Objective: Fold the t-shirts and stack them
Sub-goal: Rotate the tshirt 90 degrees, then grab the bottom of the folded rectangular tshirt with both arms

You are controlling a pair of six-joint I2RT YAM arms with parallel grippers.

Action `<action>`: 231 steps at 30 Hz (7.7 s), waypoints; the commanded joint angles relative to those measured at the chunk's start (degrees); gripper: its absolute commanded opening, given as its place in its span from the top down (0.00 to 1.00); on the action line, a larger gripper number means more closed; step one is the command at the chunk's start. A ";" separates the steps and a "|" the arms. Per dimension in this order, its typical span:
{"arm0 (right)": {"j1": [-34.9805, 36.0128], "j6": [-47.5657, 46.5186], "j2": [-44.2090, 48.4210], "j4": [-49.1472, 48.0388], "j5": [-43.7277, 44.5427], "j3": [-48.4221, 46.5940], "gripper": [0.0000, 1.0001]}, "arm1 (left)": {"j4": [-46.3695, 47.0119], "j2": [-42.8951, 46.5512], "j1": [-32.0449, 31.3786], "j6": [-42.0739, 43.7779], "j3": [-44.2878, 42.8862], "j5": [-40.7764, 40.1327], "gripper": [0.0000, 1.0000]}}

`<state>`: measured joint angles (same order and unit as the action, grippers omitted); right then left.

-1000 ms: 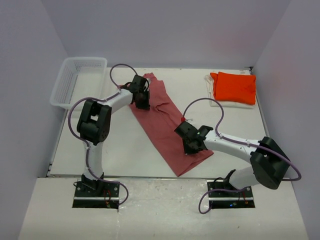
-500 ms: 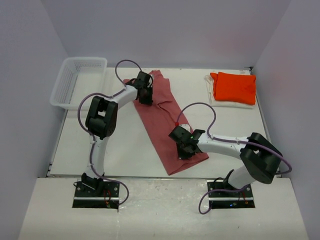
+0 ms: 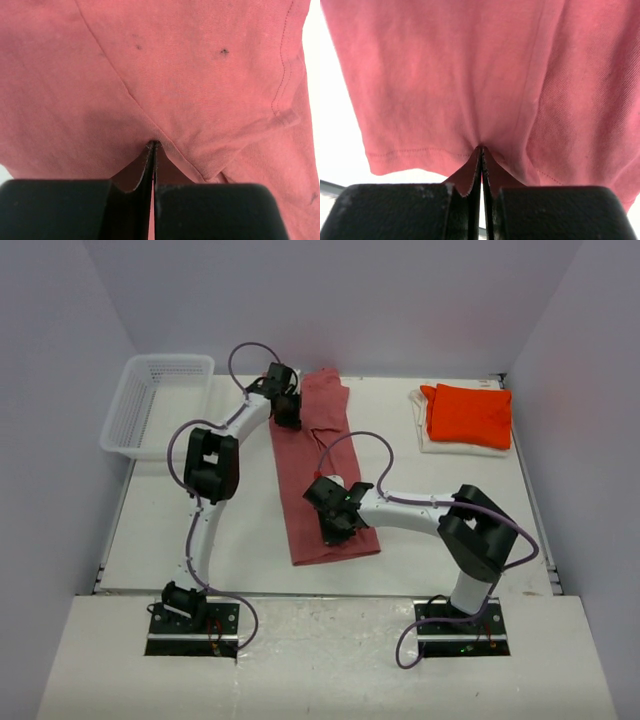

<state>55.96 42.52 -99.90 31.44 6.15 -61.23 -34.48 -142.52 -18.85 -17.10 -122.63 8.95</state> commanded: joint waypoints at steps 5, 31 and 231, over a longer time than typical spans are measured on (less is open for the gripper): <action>1.60 -2.27 -2.84 3.18 -3.87 -9.07 1.00 | -2.26 -1.01 2.94 4.53 -4.02 0.80 1.00; 6.00 2.80 12.52 16.07 21.95 -10.13 1.00 | 20.25 41.87 -2.85 -0.99 29.46 -5.36 0.81; -4.29 12.67 34.24 -33.29 -19.16 45.33 1.00 | 1.43 83.72 -46.01 -47.67 98.28 -25.30 0.60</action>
<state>51.11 55.29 -66.35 -2.96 -14.22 -15.81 -35.35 -58.13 -65.28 -65.08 -25.41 -16.71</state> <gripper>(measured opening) 0.009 0.419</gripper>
